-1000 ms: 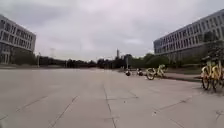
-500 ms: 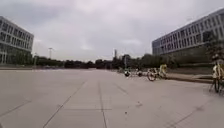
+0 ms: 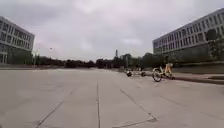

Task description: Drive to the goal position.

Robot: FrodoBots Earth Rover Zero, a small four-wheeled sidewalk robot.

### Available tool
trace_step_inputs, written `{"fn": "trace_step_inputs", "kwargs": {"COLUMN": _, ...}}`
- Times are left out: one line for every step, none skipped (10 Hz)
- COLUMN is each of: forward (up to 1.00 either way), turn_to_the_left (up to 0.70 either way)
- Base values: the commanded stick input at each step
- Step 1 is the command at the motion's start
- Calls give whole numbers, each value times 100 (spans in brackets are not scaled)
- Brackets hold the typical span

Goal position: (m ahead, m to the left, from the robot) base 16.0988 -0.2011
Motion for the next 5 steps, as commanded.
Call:
{"fn": "trace_step_inputs", "kwargs": {"forward": 100, "turn_to_the_left": 0}}
{"fn": "trace_step_inputs", "kwargs": {"forward": 100, "turn_to_the_left": 0}}
{"fn": "trace_step_inputs", "kwargs": {"forward": 100, "turn_to_the_left": 0}}
{"fn": "trace_step_inputs", "kwargs": {"forward": 100, "turn_to_the_left": 0}}
{"fn": "trace_step_inputs", "kwargs": {"forward": 100, "turn_to_the_left": 0}}
